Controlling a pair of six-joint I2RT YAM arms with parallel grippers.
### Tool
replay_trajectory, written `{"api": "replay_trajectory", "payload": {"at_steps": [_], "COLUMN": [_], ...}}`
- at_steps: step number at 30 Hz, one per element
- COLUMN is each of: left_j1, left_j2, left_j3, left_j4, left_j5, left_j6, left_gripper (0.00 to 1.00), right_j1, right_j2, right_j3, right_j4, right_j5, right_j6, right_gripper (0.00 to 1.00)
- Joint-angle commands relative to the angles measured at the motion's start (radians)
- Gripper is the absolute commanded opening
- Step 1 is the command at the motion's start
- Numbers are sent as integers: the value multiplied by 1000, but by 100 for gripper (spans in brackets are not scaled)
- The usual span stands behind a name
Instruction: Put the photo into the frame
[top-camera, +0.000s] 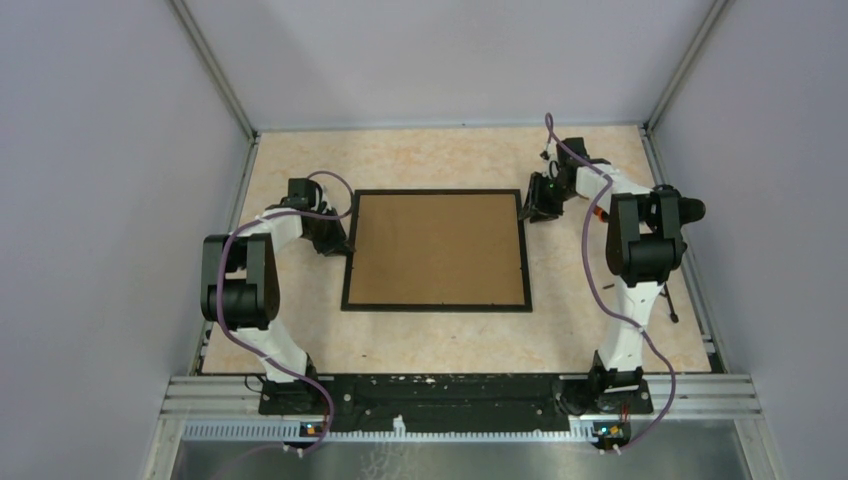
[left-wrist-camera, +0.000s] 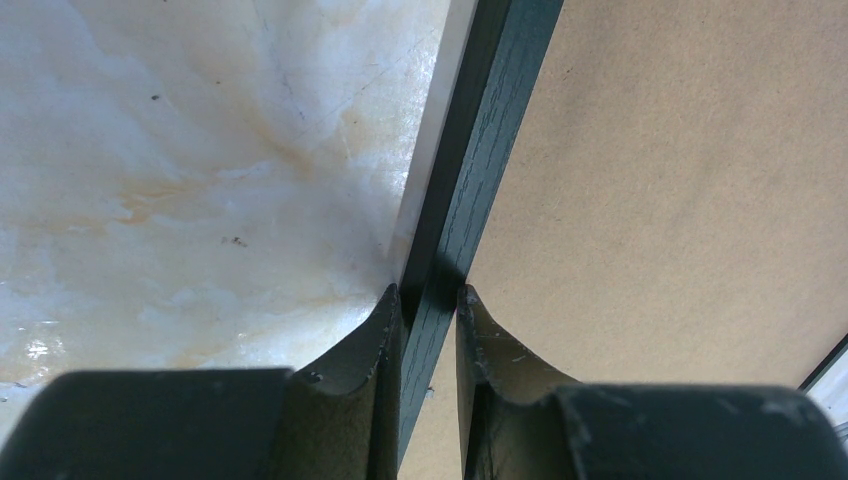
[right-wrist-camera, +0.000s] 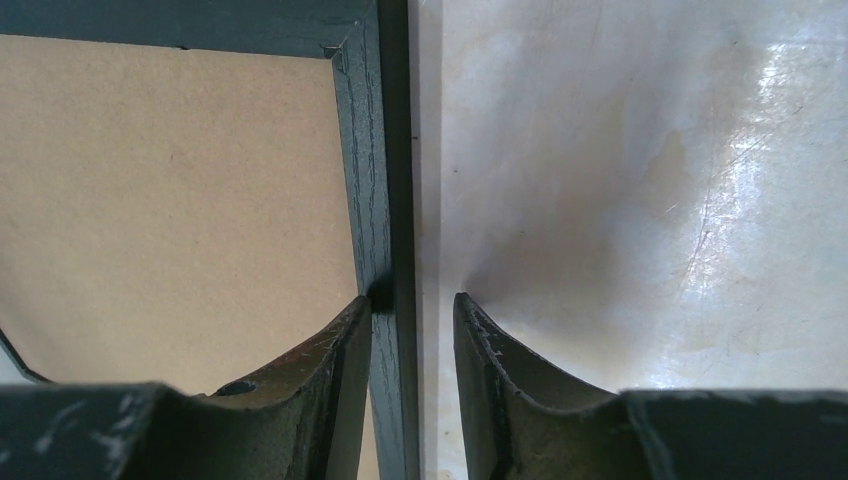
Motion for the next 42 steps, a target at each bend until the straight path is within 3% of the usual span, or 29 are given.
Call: {"api": "replay_trajectory", "payload": {"at_steps": [1, 17, 22, 24, 29, 33, 35, 37, 40, 42], "left_j1": [-5, -7, -8, -9, -10, -10, -11, -35, -40, -47], "left_j2": [87, 90, 94, 93, 91, 66, 29, -33, -154, -246], "left_j3": [-57, -53, -52, -52, -53, -55, -52, -51, -52, -62], "left_j4": [-64, -62, -62, -61, -61, -64, -75, -96, -147, -200], "left_j5": [-119, -108, -107, -106, -116, -140, -181, -207, -218, -190], "left_j6": [27, 27, 26, 26, 22, 16, 9, 3, -9, -26], "left_gripper": [0, 0, 0, 0, 0, 0, 8, 23, 52, 61], "right_j1": [14, 79, 133, 167, 294, 373, 374, 352, 286, 256], "right_j2": [6, 68, 134, 175, 319, 389, 339, 258, 86, -12], "right_j3": [-29, -31, 11, 52, 265, 361, 354, 349, 299, 242], "right_j4": [-24, -39, -87, -138, -302, -367, -349, -326, -262, -221], "right_j5": [21, 113, 256, 392, 618, 670, 637, 549, 378, 314], "right_j6": [-31, -16, 32, 58, 64, 98, 103, 83, 61, 52], "right_gripper": [35, 35, 33, 32, 32, 39, 46, 53, 56, 59]}}
